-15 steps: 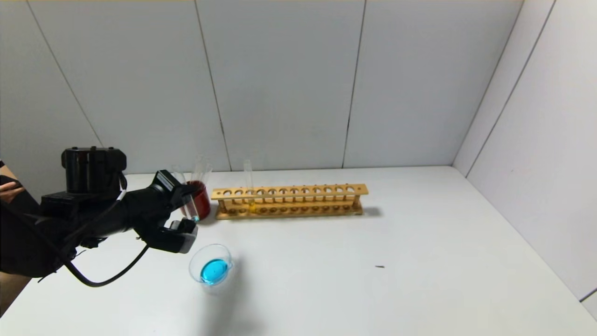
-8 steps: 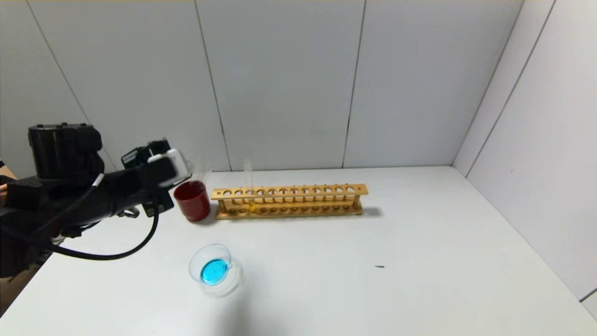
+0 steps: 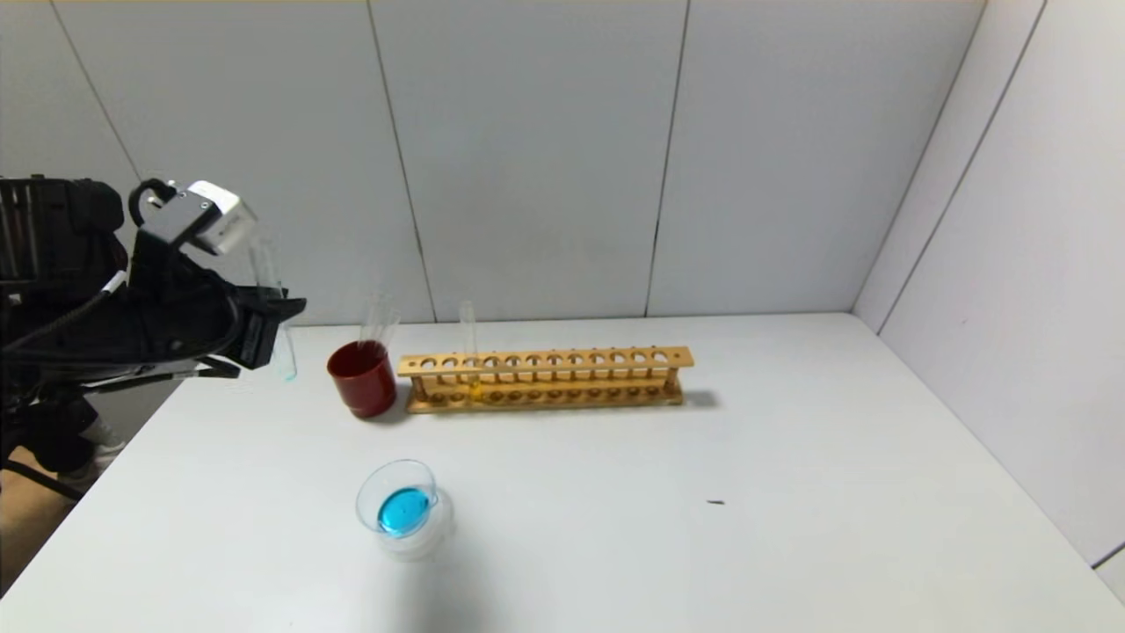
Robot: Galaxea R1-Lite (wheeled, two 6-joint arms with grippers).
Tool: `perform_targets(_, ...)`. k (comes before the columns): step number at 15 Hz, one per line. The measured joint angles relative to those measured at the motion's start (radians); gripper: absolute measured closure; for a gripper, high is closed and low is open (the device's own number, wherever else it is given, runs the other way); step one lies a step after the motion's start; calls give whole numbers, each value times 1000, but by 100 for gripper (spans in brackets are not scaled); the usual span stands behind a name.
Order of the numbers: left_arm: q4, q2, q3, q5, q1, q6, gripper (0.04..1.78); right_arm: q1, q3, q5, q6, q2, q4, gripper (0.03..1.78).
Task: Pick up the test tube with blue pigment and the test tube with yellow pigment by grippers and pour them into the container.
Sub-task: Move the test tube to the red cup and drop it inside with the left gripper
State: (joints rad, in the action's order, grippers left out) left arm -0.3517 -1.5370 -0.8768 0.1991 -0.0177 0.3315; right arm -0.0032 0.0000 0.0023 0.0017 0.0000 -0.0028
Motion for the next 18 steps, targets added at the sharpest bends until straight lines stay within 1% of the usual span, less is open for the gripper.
perform_targets(2,-13,-31,-41,8,23,-106,149,0,0,0,0,0,0,6)
perform_targets(4,-50,-78,-67,34,47,-164,149,0,0,0,0,0,0,6)
perform_targets(6,-104,-133,-87,64,75,-178,149,0,0,0,0,0,0,6)
perform_targets(10,-186,-276,-147,74,92,-184,149,0,0,0,0,0,0,6)
perform_targets(14,-213,-381,-196,76,92,-212,149,0,0,0,0,0,0,6)
perform_targets(18,-260,-461,-215,76,92,-218,149,0,0,0,0,0,0,6)
